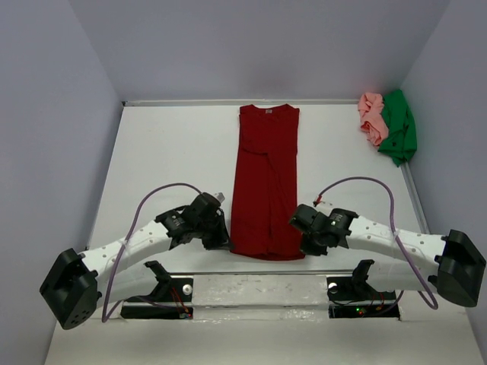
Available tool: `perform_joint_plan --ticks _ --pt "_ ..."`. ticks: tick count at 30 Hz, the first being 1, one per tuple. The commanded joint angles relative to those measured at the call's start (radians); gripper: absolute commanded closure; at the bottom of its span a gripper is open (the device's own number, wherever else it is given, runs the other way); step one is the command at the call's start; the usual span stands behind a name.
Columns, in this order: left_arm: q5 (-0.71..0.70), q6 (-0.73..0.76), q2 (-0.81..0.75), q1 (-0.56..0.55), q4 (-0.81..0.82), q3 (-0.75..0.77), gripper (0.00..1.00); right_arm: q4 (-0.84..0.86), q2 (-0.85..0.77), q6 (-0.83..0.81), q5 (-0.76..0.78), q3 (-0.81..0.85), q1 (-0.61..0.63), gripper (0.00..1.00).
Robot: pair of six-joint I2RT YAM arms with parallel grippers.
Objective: Fold and stack the t-shirts
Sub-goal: Fold the tshirt
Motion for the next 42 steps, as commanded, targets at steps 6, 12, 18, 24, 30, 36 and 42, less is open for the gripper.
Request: perform_joint_plan --ticks 6,12,18,24,30,36,42 --pt "-0.022 -0.071 -0.089 -0.041 -0.074 -0.02 1.0 -0.152 0.0 0.159 0.076 0.069 0.136 1.0" --pt "-0.064 -0.078 -0.122 -0.057 -0.129 0.006 1.0 -0.203 0.028 0.217 0.109 0.116 0.177 1.0" --pt "-0.114 -0.051 -0.076 -0.058 -0.155 0.086 1.0 -0.232 0.045 0.158 0.226 0.179 0.188 1.0" --pt "-0.19 0.055 0.056 -0.057 -0.204 0.265 1.0 -0.281 0.147 0.009 0.344 0.336 0.133 1.0" --pt "-0.302 0.229 0.24 -0.011 -0.235 0.503 1.0 -0.145 0.242 -0.333 0.343 0.485 -0.123 1.0" --pt "-0.262 0.383 0.492 0.15 -0.233 0.757 1.0 -0.027 0.382 -0.617 0.274 0.678 -0.317 1.0" --pt "-0.236 0.458 0.711 0.23 -0.25 1.011 1.0 0.069 0.6 -0.787 0.153 0.866 -0.435 1.0"
